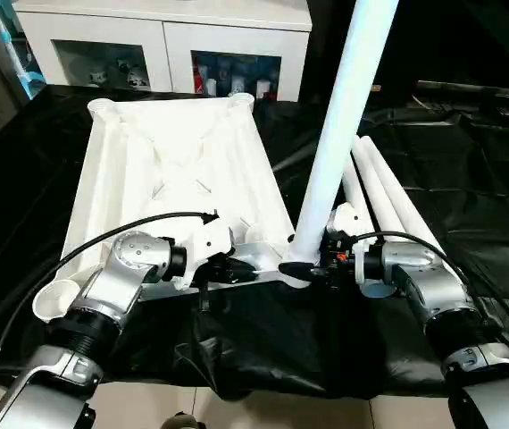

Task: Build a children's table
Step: Rotate leg to tighten

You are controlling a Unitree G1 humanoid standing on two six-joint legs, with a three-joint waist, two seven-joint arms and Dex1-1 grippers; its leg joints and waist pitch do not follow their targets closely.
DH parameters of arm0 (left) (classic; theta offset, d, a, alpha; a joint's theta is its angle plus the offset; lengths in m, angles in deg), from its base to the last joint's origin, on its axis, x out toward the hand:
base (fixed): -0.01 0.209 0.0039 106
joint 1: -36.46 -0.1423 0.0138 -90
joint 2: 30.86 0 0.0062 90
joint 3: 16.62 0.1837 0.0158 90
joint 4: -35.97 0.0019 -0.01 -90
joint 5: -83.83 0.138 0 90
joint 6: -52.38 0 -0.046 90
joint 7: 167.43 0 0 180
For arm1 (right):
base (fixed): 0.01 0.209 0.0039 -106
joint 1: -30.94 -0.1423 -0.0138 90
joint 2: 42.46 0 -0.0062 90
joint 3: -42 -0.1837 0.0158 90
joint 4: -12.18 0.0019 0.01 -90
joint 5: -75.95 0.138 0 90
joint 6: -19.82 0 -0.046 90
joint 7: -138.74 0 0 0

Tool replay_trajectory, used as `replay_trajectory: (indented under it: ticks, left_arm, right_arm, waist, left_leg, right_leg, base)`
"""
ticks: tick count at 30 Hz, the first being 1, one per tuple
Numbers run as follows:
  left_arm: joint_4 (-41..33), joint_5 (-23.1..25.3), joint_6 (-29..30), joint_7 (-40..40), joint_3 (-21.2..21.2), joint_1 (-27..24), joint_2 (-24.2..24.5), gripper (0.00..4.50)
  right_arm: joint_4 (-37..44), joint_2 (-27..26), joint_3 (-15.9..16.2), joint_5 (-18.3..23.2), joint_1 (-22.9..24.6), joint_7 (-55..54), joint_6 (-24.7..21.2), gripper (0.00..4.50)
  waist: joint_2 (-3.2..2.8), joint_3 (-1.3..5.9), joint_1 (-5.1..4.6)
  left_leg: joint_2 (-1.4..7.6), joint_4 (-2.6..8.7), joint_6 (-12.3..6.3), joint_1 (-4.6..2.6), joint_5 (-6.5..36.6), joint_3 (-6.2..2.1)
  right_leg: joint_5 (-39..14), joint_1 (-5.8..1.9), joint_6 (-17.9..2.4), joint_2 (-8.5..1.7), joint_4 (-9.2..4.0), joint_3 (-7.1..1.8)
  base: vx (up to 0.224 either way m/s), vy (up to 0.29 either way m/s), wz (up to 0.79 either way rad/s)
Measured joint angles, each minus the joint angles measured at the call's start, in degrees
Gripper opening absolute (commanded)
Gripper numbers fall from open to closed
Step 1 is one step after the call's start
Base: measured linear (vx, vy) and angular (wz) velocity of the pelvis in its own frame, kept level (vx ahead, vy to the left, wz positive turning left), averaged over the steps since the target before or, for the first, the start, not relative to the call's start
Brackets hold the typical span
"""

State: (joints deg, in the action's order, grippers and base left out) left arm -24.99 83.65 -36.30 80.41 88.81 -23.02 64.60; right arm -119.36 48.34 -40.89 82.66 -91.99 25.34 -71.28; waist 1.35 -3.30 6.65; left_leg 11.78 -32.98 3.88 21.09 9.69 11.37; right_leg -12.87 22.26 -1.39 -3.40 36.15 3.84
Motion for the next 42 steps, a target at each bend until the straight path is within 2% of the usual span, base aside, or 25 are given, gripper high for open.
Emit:
replay_trajectory:
  ticks: [3, 10, 16, 18, 19, 24, 29, 34, 38, 42]
  left_arm:
    - [1.2, 0.8, 0.2, -2.3, 0.0, 0.6, -0.8, 0.00]
    - [9.9, 3.9, 2.9, -15.2, -0.6, 6.2, -7.2, 0.00]
    - [17.7, 4.4, 5.7, -24.8, -1.8, 11.6, -13.2, 0.00]
    - [18.8, 4.4, 5.8, -25.4, -2.0, 12.3, -13.8, 0.00]
    - [19.0, 4.4, 5.7, -25.4, -2.1, 12.5, -13.9, 0.00]
    - [19.7, 4.4, 5.1, -25.5, -2.5, 12.6, -13.7, 0.00]
    - [19.2, 4.3, 3.8, -21.7, -2.4, 12.3, -11.6, 0.00]
    - [15.3, 4.0, 0.7, -15.4, -2.0, 9.6, -8.0, 0.00]
    - [9.6, 2.1, -1.7, -6.5, -1.2, 5.5, -3.3, 0.00]
    - [6.8, 1.2, -2.2, -2.1, -0.3, 3.8, -2.1, 0.00]
  right_arm:
    - [-0.6, -1.5, -0.7, -0.1, 0.2, -4.1, 0.0, 2.80]
    - [-8.4, -8.1, -4.8, -2.1, -3.7, -28.3, 0.0, 2.78]
    - [-15.1, -13.3, -8.7, -2.3, -9.3, -47.7, -1.3, 2.77]
    - [-16.0, -13.6, -9.0, -2.4, -9.9, -49.4, -0.8, 2.77]
    - [-16.3, -13.7, -9.2, -2.3, -10.0, -49.4, -0.6, 3.33]
    - [-17.3, -14.0, -9.5, -2.6, -10.2, -47.8, 0.7, 3.67]
    - [-16.8, -11.7, -8.5, -2.8, -9.4, -38.9, 2.4, 3.67]
    - [-11.9, -7.2, -5.3, -2.5, -6.2, -26.0, 2.8, 3.67]
    - [-5.6, -1.9, -2.0, -0.8, -2.8, -11.3, 1.0, 3.67]
    - [-3.5, -0.4, 0.1, -0.4, -2.4, -5.1, 0.3, 3.67]
  waist:
    - [0.00, 0.00, -0.10]
    - [0.03, 0.04, -0.34]
    - [0.02, 0.05, -0.07]
    - [0.02, 0.06, -0.01]
    - [-0.02, 0.07, 0.01]
    - [-0.04, 0.07, -0.28]
    - [-0.03, 0.07, -0.46]
    - [-0.05, 0.07, -0.64]
    - [-0.09, 0.04, -0.22]
    - [-0.09, 0.04, 0.11]
  left_leg:
    - [0.00, -0.03, 0.01, -0.06, 0.0, 0.00]
    - [-0.02, -0.10, 0.05, -0.64, 0.0, -0.01]
    - [-0.05, -0.09, 0.09, -0.57, -0.1, 0.00]
    - [-0.05, -0.08, 0.09, -0.52, -0.1, 0.00]
    - [-0.05, -0.07, 0.08, -0.49, -0.1, 0.00]
    - [-0.05, -0.07, 0.08, -0.49, -0.1, 0.00]
    - [-0.03, -0.02, 0.08, -0.44, -0.1, -0.01]
    - [-0.01, 0.04, 0.05, -0.14, 0.0, 0.00]
    - [0.02, 0.03, 0.02, -0.02, 0.0, 0.00]
    - [0.02, -0.02, 0.03, -0.01, 0.0, 0.00]
  right_leg:
    - [0.0, -0.04, 0.0, 0.00, 0.04, -0.01]
    - [0.1, -0.54, 0.0, -0.01, 0.04, -0.09]
    - [0.1, -0.55, 0.0, -0.02, 0.02, -0.12]
    - [0.1, -0.55, 0.1, -0.03, -0.02, -0.12]
    - [0.1, -0.54, 0.1, -0.03, -0.04, -0.12]
    - [0.1, -0.51, 0.0, -0.03, -0.02, -0.10]
    - [0.1, -0.42, 0.1, -0.02, -0.02, -0.10]
    - [0.0, -0.19, 0.0, 0.00, -0.04, -0.03]
    - [0.0, -0.07, 0.0, 0.00, -0.04, 0.01]
    - [0.0, -0.08, 0.0, -0.01, -0.03, 0.01]
  base:
    - [0.000, 0.000, 0.00]
    - [0.000, 0.000, 0.00]
    - [0.000, 0.000, 0.00]
    - [0.000, 0.000, 0.00]
    - [0.000, 0.000, 0.00]
    - [0.000, 0.000, 0.00]
    - [0.000, 0.000, 0.00]
    - [0.000, 0.000, 0.00]
    - [0.000, 0.000, 0.00]
    - [0.000, 0.000, 0.00]
